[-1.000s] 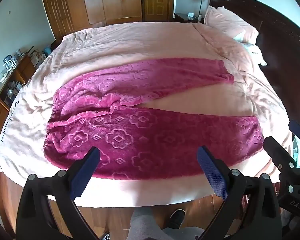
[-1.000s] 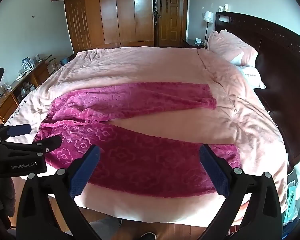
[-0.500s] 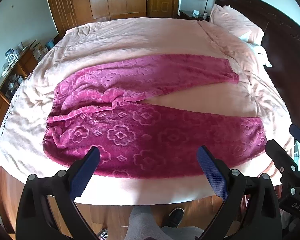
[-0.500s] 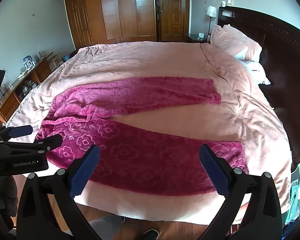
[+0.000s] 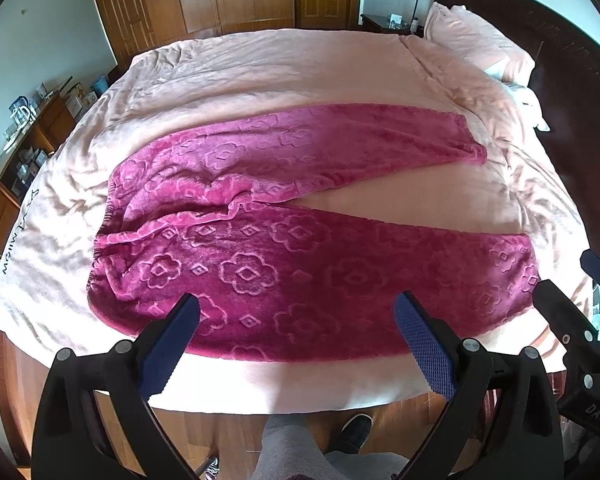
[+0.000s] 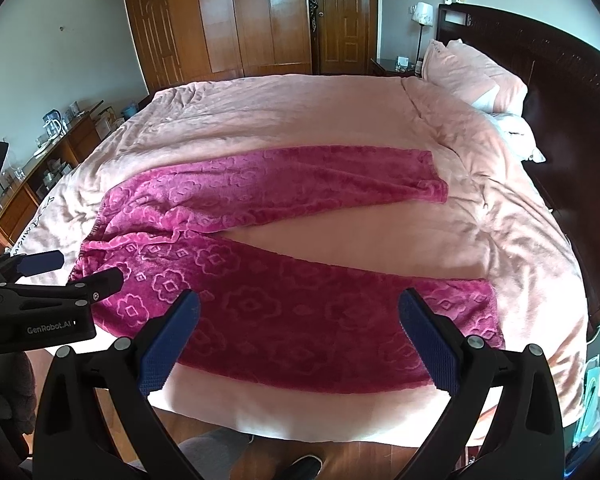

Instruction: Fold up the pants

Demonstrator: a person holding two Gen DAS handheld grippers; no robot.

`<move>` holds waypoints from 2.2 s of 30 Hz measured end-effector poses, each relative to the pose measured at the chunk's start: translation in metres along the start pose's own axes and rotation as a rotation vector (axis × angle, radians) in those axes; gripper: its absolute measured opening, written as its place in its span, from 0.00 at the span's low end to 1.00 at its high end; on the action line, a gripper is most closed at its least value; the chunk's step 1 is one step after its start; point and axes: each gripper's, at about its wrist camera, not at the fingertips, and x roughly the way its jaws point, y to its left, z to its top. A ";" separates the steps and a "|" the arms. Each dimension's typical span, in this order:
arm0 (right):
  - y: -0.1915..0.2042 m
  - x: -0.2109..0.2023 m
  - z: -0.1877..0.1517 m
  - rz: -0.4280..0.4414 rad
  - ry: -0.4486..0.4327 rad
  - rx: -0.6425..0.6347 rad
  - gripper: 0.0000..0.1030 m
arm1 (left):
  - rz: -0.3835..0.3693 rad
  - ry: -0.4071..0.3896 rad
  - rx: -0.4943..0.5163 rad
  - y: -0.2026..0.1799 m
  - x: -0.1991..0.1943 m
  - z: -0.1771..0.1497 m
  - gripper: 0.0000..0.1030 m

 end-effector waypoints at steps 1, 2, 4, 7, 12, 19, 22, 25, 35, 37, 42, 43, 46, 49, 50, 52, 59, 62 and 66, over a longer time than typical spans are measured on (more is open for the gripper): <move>0.002 0.002 0.002 0.002 0.005 0.001 0.97 | 0.002 0.003 -0.001 0.002 0.001 0.001 0.94; 0.003 0.005 0.003 0.004 0.009 0.001 0.97 | 0.003 0.006 -0.002 0.003 0.002 0.002 0.94; 0.007 0.010 0.006 0.008 0.019 0.001 0.97 | 0.009 0.011 -0.005 0.008 0.005 0.004 0.94; 0.013 0.018 0.011 0.014 0.031 -0.004 0.97 | 0.017 0.019 -0.008 0.013 0.009 0.007 0.94; 0.026 0.033 0.019 0.030 0.054 -0.018 0.97 | 0.016 0.044 -0.016 0.023 0.019 0.012 0.94; 0.034 0.048 0.030 0.024 0.074 -0.022 0.97 | 0.015 0.061 -0.014 0.032 0.031 0.022 0.94; 0.035 0.052 0.032 0.020 0.080 -0.020 0.97 | 0.013 0.063 -0.013 0.034 0.035 0.026 0.94; 0.034 0.057 0.035 0.016 0.088 -0.015 0.97 | 0.013 0.066 -0.010 0.034 0.039 0.030 0.94; 0.021 0.078 0.047 -0.027 0.099 0.015 0.97 | 0.010 0.081 -0.006 0.043 0.063 0.048 0.94; 0.016 0.082 0.053 -0.040 0.099 0.028 0.97 | 0.016 0.082 -0.014 0.051 0.069 0.057 0.94; 0.001 0.099 0.070 -0.080 0.105 0.081 0.97 | 0.054 0.082 -0.034 0.078 0.091 0.087 0.94; -0.001 0.103 0.073 -0.084 0.110 0.090 0.97 | 0.063 0.084 -0.041 0.086 0.096 0.093 0.94; -0.003 0.116 0.080 -0.096 0.134 0.116 0.97 | 0.087 0.096 -0.064 0.111 0.111 0.109 0.94; 0.002 0.131 0.085 -0.104 0.161 0.122 0.97 | 0.114 0.113 -0.106 0.145 0.127 0.128 0.94; 0.005 0.138 0.088 -0.106 0.174 0.122 0.97 | 0.118 0.117 -0.120 0.155 0.131 0.131 0.94; 0.014 0.148 0.090 -0.109 0.194 0.116 0.97 | 0.138 0.125 -0.146 0.178 0.141 0.142 0.94; 0.047 0.184 0.102 -0.107 0.252 0.081 0.97 | 0.210 0.160 -0.173 0.241 0.183 0.165 0.94; 0.058 0.199 0.108 -0.107 0.277 0.071 0.97 | 0.220 0.185 -0.166 0.264 0.209 0.175 0.94; 0.073 0.219 0.112 -0.110 0.311 0.057 0.97 | 0.211 0.201 -0.166 0.299 0.246 0.188 0.94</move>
